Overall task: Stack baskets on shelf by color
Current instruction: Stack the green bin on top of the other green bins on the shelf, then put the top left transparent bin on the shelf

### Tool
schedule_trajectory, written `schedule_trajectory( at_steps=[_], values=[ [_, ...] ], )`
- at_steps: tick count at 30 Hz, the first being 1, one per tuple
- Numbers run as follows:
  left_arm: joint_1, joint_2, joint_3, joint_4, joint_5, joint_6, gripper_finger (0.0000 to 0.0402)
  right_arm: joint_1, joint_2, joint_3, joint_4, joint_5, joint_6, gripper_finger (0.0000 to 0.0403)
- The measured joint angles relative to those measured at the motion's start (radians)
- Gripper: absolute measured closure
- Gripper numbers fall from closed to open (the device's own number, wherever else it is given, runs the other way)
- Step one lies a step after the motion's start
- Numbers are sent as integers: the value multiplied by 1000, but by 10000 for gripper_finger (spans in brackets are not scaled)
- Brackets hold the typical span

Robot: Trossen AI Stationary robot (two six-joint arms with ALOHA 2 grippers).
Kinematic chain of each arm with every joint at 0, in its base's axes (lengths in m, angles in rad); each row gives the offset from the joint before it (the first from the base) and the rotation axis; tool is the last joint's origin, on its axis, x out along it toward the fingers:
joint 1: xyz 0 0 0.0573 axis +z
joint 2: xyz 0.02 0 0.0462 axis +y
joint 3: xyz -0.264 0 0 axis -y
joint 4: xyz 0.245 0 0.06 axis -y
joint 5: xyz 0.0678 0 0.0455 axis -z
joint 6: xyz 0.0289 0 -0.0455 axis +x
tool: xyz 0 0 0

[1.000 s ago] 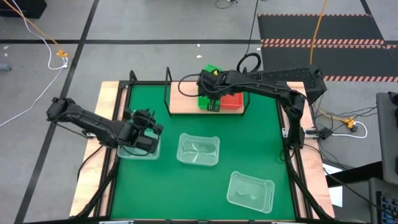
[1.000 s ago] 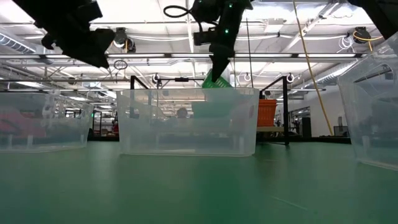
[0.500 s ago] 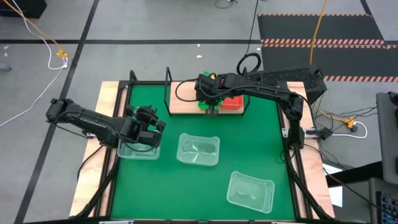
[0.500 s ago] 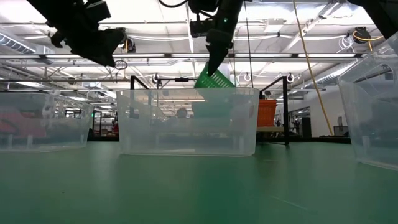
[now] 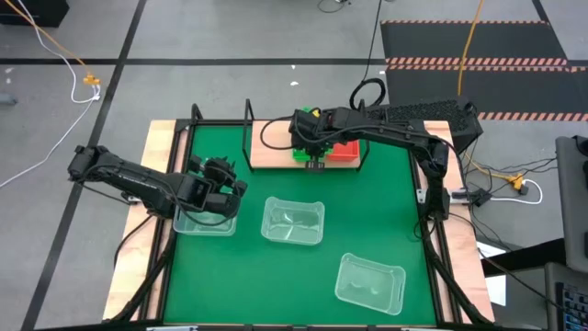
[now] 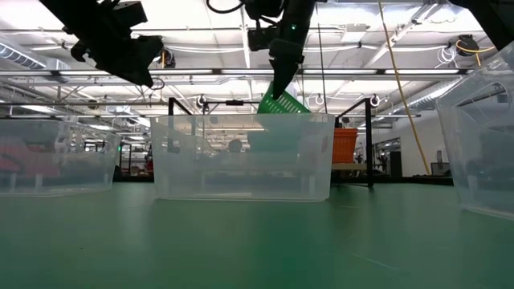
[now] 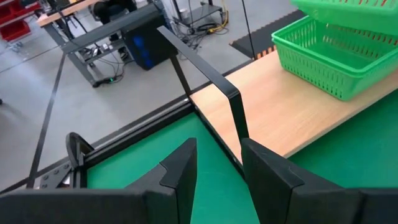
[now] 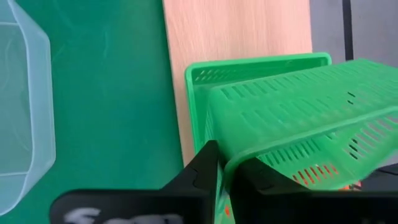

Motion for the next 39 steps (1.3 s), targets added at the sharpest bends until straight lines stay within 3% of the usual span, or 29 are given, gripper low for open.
schedule_trajectory(
  at_steps=[15,28,39],
  values=[
    [0,0,0,-1,17,-1,273,2,29,0,125,-25,60,299],
    [-1,0,0,-5,52,-3,273,3,106,-2,143,29,19,332],
    [-4,-16,0,-38,73,-5,273,5,-75,-11,138,22,-6,357]
  ],
)
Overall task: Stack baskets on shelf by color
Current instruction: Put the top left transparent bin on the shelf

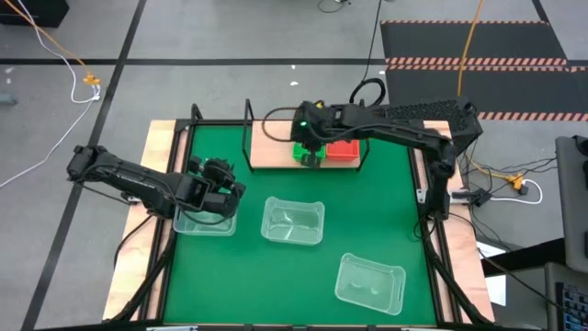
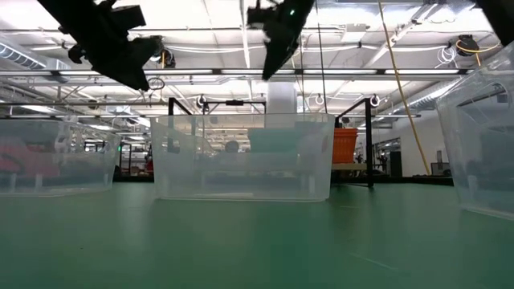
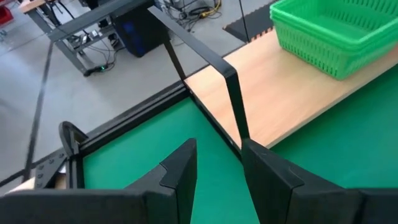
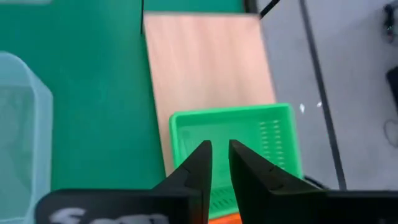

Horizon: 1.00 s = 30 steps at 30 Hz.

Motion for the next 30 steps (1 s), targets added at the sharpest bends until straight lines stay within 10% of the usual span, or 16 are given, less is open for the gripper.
schedule_trajectory(
  at_steps=[6,14,21,30],
  values=[
    [-68,-82,0,1,12,-10,273,19,-232,-350,209,-136,19,391],
    [-222,-77,-22,82,-47,-64,273,194,-629,-1118,1043,-293,214,398],
    [-249,69,-154,640,9,206,273,355,-810,-1494,1610,-416,384,402],
    [-205,214,-171,1249,264,683,273,442,-936,-1626,1666,-252,425,402]
  ],
)
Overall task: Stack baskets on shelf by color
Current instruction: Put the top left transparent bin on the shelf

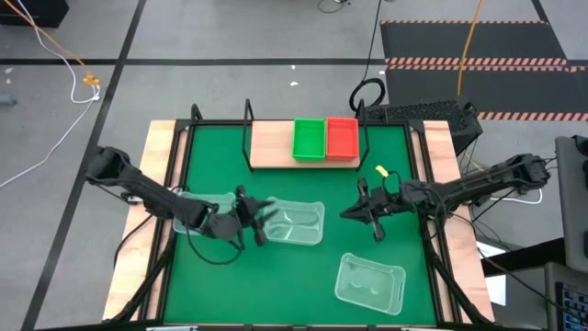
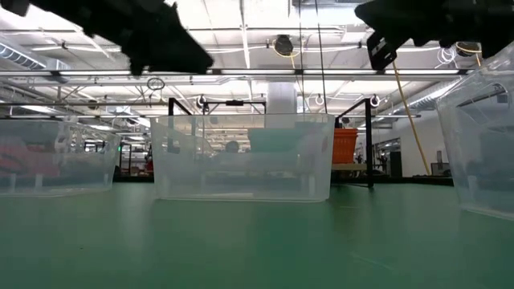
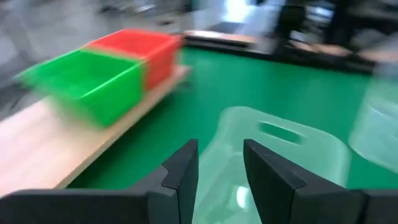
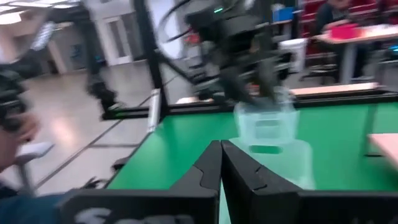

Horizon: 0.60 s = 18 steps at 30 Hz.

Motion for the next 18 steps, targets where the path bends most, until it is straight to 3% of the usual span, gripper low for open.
schedule_trajectory(
  at_steps=[3,6,11,18],
  values=[
    [9,69,52,60,40,114,273,11,-5,-8,-2,55,-35,402],
    [38,106,135,-35,59,136,273,17,-5,-8,-2,125,-81,402],
    [94,129,318,-478,187,192,273,18,-5,-9,-9,181,-134,403],
    [128,132,534,-956,540,567,273,18,-4,-8,-70,181,-148,403]
  ],
)
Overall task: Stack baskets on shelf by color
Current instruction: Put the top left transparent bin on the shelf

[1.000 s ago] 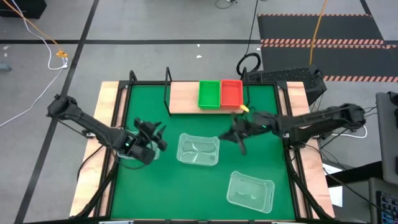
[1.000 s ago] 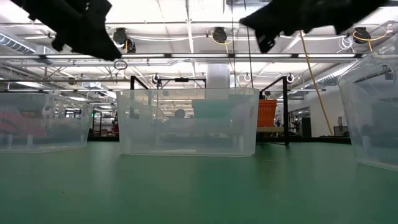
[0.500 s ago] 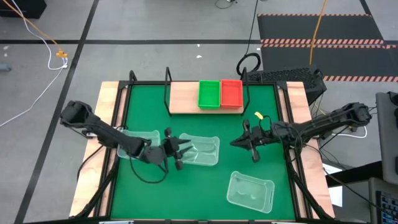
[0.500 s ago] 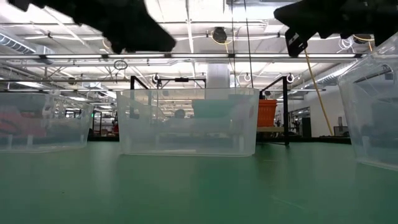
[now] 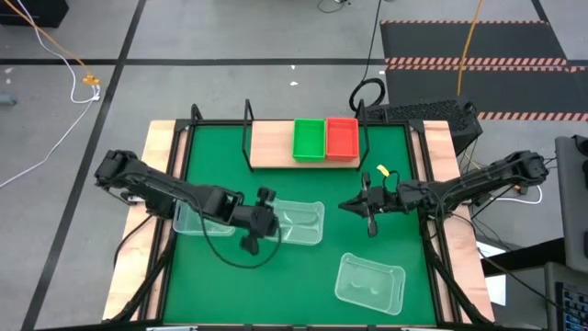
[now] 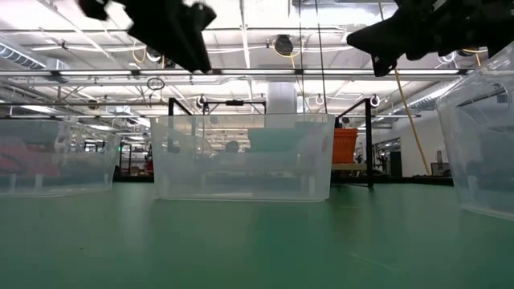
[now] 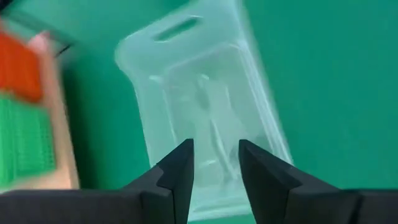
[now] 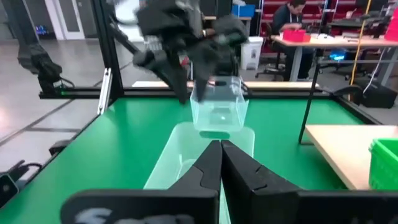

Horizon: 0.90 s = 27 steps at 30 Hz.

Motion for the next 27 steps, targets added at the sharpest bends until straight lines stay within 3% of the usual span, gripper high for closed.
schedule_trajectory(
  at_steps=[3,8,17,27],
  values=[
    [-8,-1,54,-121,12,193,273,0,9,0,-28,0,4,403],
    [17,0,28,-145,46,461,273,0,47,0,-18,0,5,403],
    [47,71,20,-203,71,573,273,0,86,0,6,3,-6,403],
    [48,176,21,-230,28,693,273,0,98,0,17,2,-6,403]
  ],
)
